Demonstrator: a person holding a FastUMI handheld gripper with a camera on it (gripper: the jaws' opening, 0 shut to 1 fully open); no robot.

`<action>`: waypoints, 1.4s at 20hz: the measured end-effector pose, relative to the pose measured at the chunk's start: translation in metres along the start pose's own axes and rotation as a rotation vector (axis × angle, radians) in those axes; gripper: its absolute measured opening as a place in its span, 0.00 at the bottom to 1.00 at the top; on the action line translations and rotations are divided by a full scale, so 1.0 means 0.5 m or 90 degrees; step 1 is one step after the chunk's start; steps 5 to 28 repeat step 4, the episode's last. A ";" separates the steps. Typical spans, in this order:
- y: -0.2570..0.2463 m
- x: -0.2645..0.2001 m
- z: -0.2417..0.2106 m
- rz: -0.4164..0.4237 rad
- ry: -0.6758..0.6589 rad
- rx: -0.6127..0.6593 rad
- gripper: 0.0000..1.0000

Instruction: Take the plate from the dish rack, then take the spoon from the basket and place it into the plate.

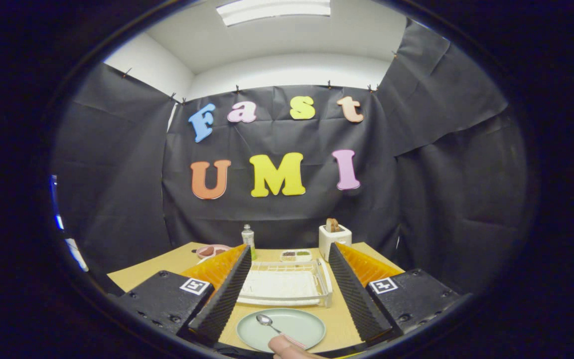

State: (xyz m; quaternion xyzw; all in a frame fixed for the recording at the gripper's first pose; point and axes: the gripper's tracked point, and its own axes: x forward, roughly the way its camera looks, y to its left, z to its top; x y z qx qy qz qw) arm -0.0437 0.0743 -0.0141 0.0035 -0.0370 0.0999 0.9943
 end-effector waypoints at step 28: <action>-0.006 0.005 -0.008 -0.007 0.005 -0.001 1.00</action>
